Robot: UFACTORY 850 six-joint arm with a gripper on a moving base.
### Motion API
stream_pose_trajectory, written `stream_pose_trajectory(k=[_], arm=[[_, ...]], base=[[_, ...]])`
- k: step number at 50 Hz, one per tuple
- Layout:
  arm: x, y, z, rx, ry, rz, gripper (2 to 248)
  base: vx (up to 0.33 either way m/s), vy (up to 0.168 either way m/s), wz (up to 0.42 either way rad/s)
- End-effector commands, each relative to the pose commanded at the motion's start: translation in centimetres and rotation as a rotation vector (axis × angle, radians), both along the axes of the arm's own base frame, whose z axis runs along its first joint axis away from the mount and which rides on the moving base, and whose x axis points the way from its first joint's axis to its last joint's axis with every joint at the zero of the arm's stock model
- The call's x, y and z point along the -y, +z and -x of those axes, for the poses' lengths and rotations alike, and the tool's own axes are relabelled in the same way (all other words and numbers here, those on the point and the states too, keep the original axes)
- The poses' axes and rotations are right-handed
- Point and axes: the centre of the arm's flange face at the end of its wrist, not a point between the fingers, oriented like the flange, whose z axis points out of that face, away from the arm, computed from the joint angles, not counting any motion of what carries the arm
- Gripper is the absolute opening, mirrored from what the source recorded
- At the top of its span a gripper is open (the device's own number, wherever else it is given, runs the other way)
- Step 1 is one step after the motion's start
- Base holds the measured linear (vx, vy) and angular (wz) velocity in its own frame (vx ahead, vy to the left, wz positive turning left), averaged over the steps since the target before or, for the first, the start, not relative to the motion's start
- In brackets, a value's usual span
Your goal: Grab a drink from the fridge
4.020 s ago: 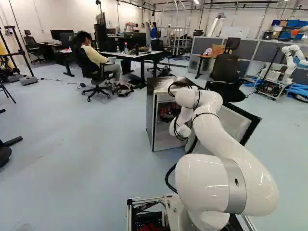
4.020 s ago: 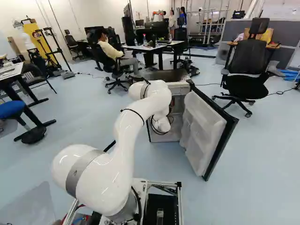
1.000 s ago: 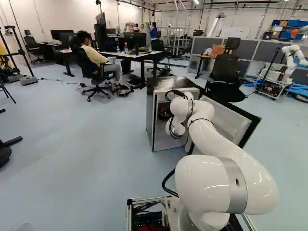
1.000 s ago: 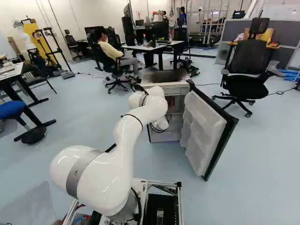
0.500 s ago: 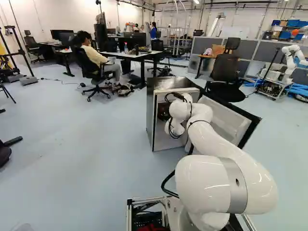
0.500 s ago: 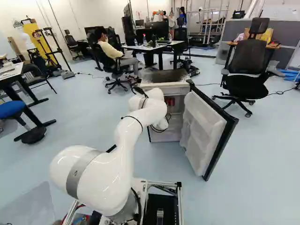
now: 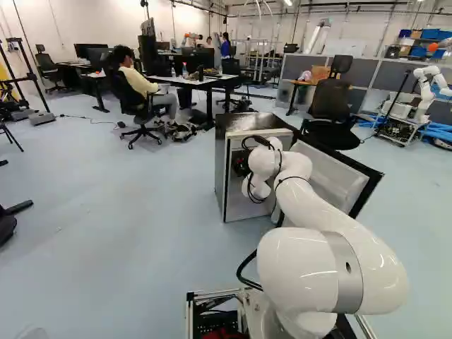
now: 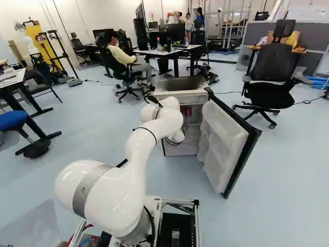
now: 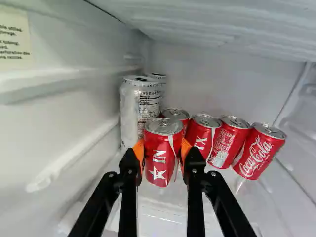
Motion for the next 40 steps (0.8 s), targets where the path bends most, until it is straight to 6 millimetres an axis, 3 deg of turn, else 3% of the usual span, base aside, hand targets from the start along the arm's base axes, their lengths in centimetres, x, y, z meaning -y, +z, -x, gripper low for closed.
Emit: stream_pose_trajectory(k=[12, 26, 40], arm=[[0.0, 0.1, 0.0, 0.0, 0.0, 0.0, 94], [0.0, 1.9, -0.1, -0.002, 0.0, 0.0, 94], [0.0, 2.4, 1.0, -0.033, -0.003, -0.008, 94]], base=[[0.0, 0.0, 0.0], [0.0, 0.0, 0.0], [0.0, 0.0, 0.0]])
